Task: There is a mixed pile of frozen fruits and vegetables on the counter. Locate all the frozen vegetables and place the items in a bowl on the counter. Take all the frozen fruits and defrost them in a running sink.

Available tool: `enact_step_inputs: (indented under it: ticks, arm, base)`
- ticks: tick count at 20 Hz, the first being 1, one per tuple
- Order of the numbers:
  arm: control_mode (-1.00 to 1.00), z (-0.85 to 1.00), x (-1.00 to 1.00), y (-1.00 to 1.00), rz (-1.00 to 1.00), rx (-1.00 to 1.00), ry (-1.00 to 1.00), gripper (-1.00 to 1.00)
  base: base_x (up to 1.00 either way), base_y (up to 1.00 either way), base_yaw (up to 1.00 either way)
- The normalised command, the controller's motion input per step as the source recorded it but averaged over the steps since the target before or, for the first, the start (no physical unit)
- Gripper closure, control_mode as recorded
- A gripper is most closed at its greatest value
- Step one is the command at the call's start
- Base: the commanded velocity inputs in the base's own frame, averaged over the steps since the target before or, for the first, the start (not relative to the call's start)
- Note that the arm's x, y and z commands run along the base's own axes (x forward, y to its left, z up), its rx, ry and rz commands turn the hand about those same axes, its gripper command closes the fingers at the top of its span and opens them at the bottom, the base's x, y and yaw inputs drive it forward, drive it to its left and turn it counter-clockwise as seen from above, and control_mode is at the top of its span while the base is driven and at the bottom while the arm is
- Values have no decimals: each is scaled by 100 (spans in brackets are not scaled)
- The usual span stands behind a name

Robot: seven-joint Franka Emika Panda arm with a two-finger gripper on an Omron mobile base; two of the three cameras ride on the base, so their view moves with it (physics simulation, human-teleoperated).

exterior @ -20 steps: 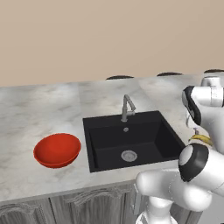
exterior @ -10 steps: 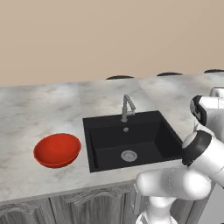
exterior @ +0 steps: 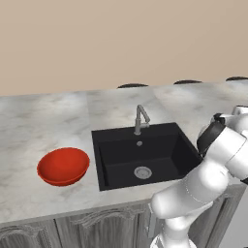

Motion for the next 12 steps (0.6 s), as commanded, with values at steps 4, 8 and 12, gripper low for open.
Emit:
enact_step_inputs:
  ticks: [4,8,12]
  arm:
    - [-100,-29,43,0,17,0,-2,-100]
    - [-100,-35,7,-6,10,2,-4,-100]
    - [-100,-32,-1,0,1,3,0,-100]
  base:
    - [0,0,0]
    - [0,0,0]
    - [0,0,0]
